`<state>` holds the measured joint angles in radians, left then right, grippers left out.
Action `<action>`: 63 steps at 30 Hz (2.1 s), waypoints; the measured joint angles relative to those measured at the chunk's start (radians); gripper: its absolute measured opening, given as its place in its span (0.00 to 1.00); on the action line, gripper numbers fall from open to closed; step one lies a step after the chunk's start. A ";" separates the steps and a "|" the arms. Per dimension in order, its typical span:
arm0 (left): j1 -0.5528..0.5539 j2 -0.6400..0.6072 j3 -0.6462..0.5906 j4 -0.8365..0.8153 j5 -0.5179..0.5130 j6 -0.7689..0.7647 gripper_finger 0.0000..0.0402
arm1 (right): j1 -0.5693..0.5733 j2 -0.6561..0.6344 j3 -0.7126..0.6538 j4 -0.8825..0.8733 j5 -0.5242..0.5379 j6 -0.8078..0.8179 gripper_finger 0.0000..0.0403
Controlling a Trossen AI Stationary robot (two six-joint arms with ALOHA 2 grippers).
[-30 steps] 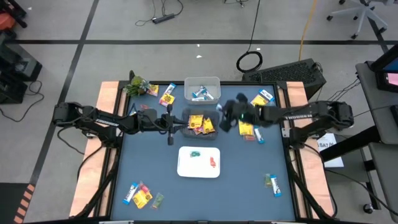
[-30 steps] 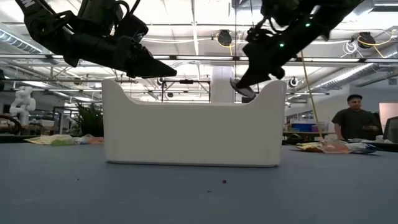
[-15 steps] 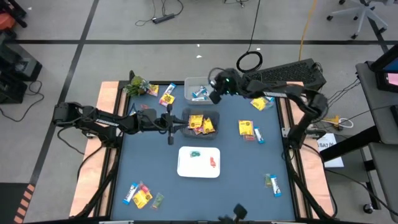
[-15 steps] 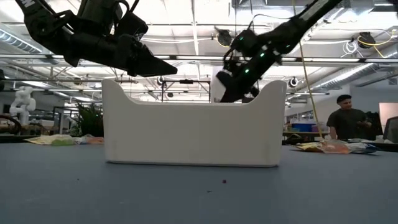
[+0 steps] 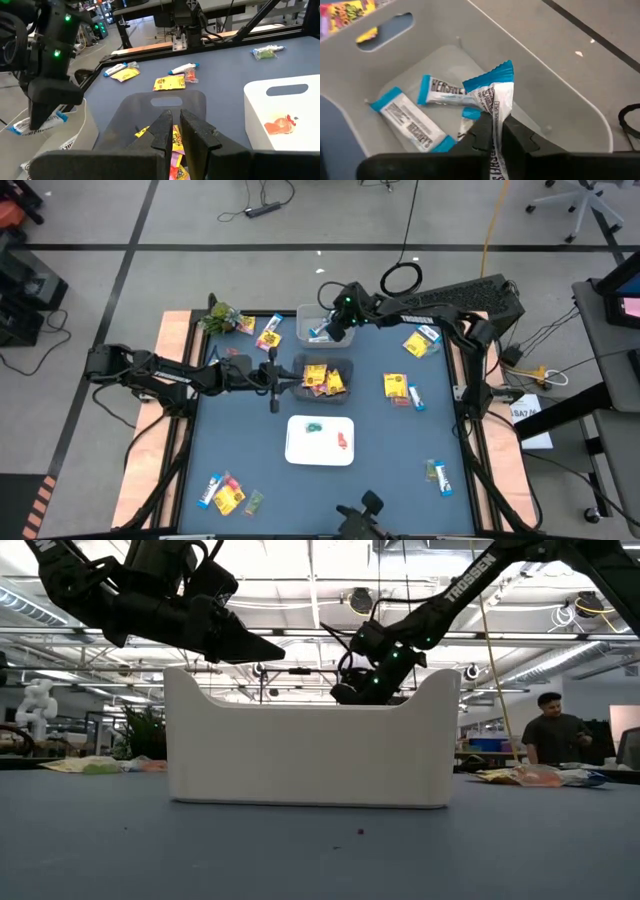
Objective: Sort candy
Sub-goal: Put the yellow candy into the black bin
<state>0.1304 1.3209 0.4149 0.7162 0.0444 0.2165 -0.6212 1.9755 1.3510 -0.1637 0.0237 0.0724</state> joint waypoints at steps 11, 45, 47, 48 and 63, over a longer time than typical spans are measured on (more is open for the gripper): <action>0.000 0.000 0.000 -0.005 -0.024 -0.002 0.11 | 0.008 -0.057 0.000 -0.011 0.018 -0.057 0.29; 0.000 0.001 0.000 -0.028 -0.047 0.000 0.11 | 0.085 -0.976 -1.036 -0.003 0.450 0.362 0.08; 0.000 0.001 0.000 -0.028 -0.047 -0.001 0.11 | 0.045 -0.959 -1.036 0.012 0.445 0.360 0.15; 0.000 0.001 0.000 -0.028 -0.047 0.000 0.11 | 0.024 -0.950 -1.036 0.024 0.440 0.354 0.19; 0.000 0.001 0.000 -0.028 -0.048 0.000 0.11 | -0.191 -0.687 -0.942 0.080 0.334 0.267 0.51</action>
<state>0.1307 1.3216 0.4149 0.6880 -0.0040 0.2165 -0.8125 1.2885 0.4091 -0.0841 0.3578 0.3394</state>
